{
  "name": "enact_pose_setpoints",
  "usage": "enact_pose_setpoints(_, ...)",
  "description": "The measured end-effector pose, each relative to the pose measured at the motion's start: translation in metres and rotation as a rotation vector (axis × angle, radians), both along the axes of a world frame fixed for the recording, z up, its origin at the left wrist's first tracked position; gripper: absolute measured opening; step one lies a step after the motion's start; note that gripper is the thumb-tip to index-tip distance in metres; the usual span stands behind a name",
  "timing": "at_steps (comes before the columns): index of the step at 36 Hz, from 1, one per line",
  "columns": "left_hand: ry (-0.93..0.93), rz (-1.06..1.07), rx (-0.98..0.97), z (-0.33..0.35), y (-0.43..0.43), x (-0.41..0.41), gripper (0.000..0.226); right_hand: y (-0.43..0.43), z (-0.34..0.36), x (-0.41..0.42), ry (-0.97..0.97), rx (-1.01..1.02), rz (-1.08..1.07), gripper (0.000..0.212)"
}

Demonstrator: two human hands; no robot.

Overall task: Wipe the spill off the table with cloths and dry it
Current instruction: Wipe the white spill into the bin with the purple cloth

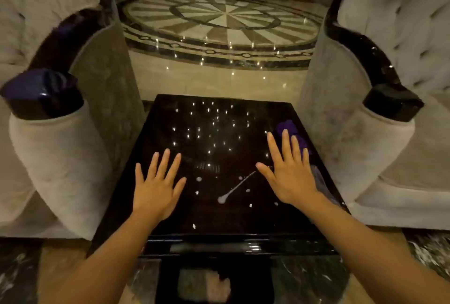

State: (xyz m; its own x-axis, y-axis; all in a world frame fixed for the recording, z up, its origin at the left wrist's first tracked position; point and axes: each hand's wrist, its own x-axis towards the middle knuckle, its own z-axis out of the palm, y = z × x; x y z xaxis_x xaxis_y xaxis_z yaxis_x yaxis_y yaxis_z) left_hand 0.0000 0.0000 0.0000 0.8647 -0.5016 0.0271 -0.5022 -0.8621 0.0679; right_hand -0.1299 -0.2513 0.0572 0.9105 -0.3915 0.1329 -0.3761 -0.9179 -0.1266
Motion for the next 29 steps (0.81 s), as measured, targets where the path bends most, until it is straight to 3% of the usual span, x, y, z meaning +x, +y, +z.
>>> enact_pose_setpoints(11, 0.071, 0.042, -0.033, -0.052, -0.003, 0.016, 0.057, -0.007, -0.051, 0.02, 0.015, 0.001, 0.056, 0.063)
enact_pose_setpoints(18, 0.214, 0.088, -0.018, -0.05, -0.002, 0.016, 0.056, -0.038, -0.058, 0.03, 0.088, 0.051, 0.002, 0.061)
enact_pose_setpoints(29, 0.207, 0.102, -0.021, -0.047, -0.001, 0.017, 0.054, -0.11, -0.055, 0.08, 0.082, 0.08, -0.101, 0.058)
